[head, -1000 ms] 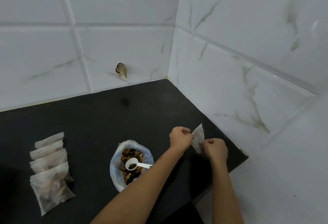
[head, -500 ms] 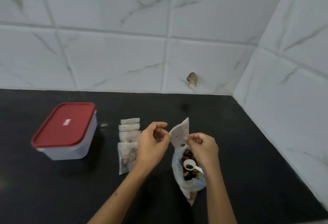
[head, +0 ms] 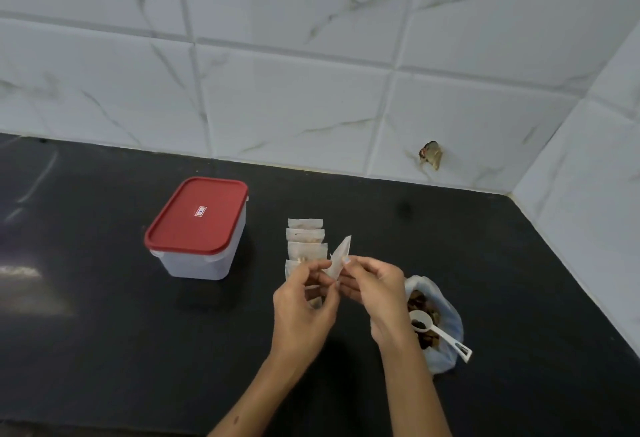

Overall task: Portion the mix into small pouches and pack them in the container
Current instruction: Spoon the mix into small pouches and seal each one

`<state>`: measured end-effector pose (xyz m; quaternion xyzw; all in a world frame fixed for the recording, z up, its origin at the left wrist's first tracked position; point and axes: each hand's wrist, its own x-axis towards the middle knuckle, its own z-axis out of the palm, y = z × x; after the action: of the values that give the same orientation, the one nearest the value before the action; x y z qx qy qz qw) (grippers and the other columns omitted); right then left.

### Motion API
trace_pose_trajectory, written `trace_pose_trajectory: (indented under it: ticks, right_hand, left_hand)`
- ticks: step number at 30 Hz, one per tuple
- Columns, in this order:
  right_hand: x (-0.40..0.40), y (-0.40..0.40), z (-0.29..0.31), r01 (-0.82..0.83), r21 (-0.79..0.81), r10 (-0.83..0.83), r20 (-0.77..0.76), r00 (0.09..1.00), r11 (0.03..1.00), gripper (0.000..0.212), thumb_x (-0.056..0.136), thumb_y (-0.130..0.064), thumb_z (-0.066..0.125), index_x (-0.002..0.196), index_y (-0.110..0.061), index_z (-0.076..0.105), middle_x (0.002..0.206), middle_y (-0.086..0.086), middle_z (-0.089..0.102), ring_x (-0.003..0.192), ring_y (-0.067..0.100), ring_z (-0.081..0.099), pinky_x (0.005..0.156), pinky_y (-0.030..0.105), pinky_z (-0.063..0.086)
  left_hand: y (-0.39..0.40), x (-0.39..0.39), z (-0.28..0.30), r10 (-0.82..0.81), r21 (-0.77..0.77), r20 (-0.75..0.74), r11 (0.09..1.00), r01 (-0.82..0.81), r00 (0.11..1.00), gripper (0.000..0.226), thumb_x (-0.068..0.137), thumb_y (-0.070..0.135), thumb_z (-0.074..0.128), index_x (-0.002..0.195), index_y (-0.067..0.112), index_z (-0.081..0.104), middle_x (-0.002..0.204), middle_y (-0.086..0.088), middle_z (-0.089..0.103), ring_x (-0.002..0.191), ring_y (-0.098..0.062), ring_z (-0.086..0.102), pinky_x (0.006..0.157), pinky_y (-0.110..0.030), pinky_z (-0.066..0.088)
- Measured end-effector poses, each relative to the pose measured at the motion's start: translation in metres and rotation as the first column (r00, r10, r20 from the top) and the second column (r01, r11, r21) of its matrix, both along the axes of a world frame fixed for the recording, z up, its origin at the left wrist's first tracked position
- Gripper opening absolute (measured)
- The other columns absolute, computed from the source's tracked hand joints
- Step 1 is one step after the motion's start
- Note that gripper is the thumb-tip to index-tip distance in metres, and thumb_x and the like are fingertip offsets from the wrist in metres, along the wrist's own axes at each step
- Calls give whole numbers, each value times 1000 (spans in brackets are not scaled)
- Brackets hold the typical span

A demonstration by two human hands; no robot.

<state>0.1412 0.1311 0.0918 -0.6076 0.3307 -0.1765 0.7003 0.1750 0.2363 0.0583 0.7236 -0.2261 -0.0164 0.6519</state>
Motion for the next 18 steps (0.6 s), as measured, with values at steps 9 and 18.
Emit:
trace_pose_trajectory:
  ticks: [9,18]
  right_hand:
    - [-4,-3,-5,-103,-247,94,-45,995,964,7,87,-12,67,84,-11,73,77,9,74,74,22,73,69,37,60]
    - [-8,-13,-1,-151,-360,124,-96,988,921,3,83,-8,69,83,-11,71,72,8,72,69,21,71,65,34,60]
  left_hand:
    - [-3,18,8,-31,-15,-203,999,28,979,14,83,25,73,96,19,69,82,4,73,77,-5,70,70,-24,58]
    - [-7,28,6,-100,35,-233,993,111,967,9,81,23,75,86,17,74,77,-1,74,76,-16,73,74,-43,60]
